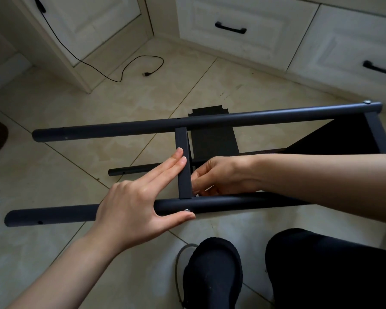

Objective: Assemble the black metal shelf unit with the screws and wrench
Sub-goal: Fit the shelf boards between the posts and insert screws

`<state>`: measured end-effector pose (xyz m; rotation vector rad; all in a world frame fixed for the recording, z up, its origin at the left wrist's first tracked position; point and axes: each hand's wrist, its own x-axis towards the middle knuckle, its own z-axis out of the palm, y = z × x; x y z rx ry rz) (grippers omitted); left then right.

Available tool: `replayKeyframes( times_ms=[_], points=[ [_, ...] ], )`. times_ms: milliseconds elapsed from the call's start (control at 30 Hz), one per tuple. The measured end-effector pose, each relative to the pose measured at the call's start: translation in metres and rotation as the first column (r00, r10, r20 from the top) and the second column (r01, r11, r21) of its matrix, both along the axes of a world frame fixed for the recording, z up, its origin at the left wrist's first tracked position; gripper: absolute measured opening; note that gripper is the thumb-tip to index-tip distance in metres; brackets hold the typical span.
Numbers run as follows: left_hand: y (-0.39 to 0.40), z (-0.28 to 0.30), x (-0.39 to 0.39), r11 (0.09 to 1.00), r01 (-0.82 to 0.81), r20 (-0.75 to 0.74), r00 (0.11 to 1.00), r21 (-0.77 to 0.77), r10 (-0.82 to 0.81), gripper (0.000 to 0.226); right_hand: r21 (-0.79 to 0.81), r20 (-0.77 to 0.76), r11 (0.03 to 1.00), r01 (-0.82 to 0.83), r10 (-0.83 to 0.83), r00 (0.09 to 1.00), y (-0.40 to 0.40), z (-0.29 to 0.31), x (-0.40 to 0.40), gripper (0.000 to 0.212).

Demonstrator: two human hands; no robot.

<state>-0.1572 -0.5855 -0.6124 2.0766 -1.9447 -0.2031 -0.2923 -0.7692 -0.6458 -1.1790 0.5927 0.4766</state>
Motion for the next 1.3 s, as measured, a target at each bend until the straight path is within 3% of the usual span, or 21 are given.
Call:
replayKeyframes(
  times_ms=[267,733,1000,1300],
  points=[
    [-0.0002,0.0007,-0.0004,1.000,0.008,0.006,1.000,-0.001,-0.008,0.090,-0.002,-0.096,0.994,-0.105,0.104,0.990,-0.0001,0.0015,0.0044,0.017],
    [-0.0005,-0.0005,0.0014,1.000,0.011,0.014,1.000,0.007,-0.011,0.090,0.030,-0.153,0.997,-0.073,0.077,0.985,-0.0072,-0.0014,0.0054,0.014],
    [-0.0005,0.0003,0.0009,1.000,0.010,0.019,1.000,0.010,-0.010,0.090,0.012,-0.064,0.995,-0.099,0.100,0.993,-0.0024,-0.0001,0.0040,0.017],
    [-0.0010,0.0012,-0.0002,1.000,0.014,0.015,1.000,0.006,-0.014,0.090,0.014,-0.111,0.990,-0.138,0.139,0.984,-0.0085,0.0046,0.0070,0.014]
  ],
)
